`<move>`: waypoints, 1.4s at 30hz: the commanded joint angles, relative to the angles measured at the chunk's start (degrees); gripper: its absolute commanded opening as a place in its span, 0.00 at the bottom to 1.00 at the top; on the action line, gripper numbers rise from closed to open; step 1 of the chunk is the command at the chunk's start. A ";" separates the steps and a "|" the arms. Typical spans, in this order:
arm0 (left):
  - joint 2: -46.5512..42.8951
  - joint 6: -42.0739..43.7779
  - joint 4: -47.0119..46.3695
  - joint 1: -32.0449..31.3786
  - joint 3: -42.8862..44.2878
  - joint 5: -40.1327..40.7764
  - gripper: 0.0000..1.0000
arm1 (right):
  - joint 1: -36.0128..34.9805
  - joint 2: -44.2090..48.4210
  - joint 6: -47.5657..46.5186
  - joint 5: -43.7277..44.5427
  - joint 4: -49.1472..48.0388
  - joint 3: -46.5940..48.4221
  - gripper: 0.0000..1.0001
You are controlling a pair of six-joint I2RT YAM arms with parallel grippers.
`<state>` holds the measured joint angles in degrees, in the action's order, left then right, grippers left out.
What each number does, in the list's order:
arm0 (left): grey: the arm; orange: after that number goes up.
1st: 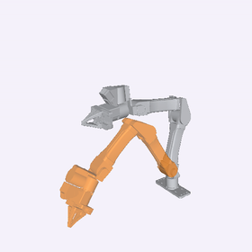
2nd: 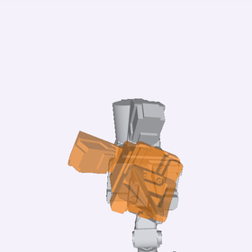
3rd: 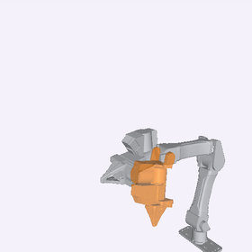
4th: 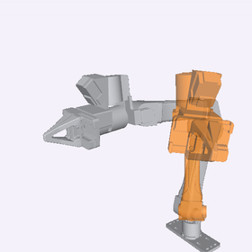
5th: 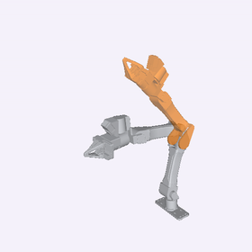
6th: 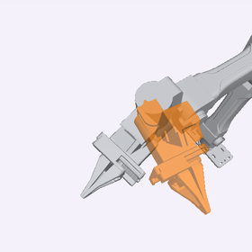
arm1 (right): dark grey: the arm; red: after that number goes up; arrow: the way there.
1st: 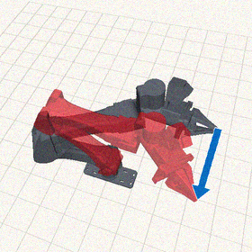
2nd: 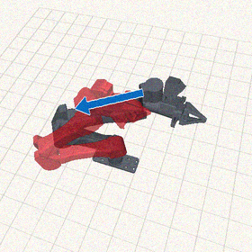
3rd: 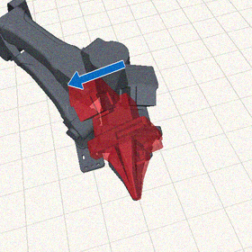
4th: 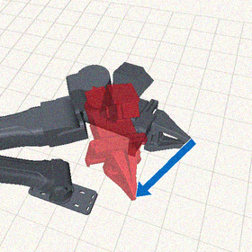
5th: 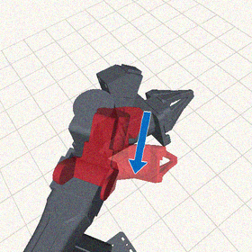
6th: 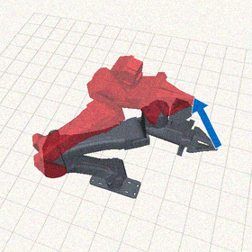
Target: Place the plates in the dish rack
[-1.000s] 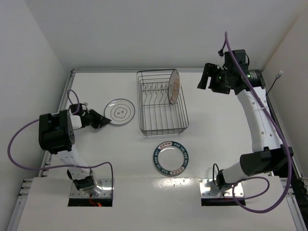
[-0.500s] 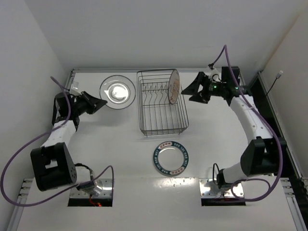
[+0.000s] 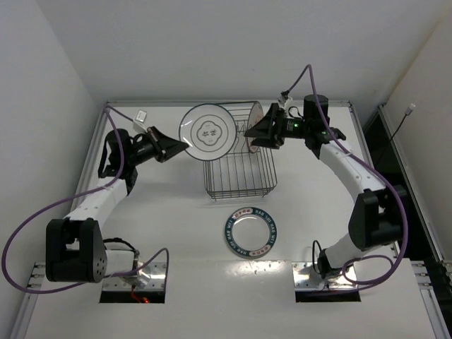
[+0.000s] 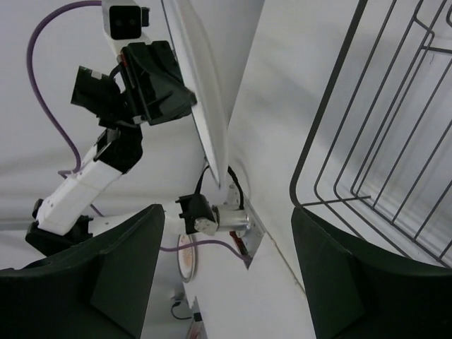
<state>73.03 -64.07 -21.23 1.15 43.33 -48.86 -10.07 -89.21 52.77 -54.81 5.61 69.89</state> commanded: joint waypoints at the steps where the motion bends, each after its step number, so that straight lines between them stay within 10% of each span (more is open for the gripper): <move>1: -2.02 -4.83 -8.64 -4.04 0.70 -0.27 0.00 | -1.62 -1.58 0.75 0.31 -4.46 2.18 0.69; 8: -0.96 -6.59 -9.79 -10.46 1.40 1.58 0.00 | -2.68 -4.31 0.75 1.46 -6.48 2.70 0.62; 12: 1.05 -6.59 -9.79 -11.61 1.93 1.05 0.05 | -2.16 -4.31 0.75 2.94 -6.49 3.24 0.19; 13: 1.06 -5.63 -7.53 -11.61 2.72 1.05 0.11 | -2.15 -4.31 0.75 3.82 -6.49 3.24 0.03; 17: 1.58 6.12 12.31 -10.46 9.38 5.33 0.74 | -1.10 0.34 -3.35 17.48 -0.44 5.34 0.00; 21: 2.11 18.18 32.98 -8.01 17.91 13.76 0.96 | -2.93 1.58 -11.70 37.45 14.93 15.26 0.00; 29: 2.81 24.52 42.68 -4.14 20.48 14.94 0.97 | -11.46 -15.27 -24.90 75.24 45.79 47.51 0.00; 42: 2.20 27.50 46.89 -0.71 18.81 14.41 0.97 | -16.74 -30.14 -29.92 90.48 50.56 57.47 0.00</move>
<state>75.96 -38.57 24.29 -0.91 62.06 -34.26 -26.13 -121.03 25.30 28.71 56.71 125.36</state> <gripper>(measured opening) 0.970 0.035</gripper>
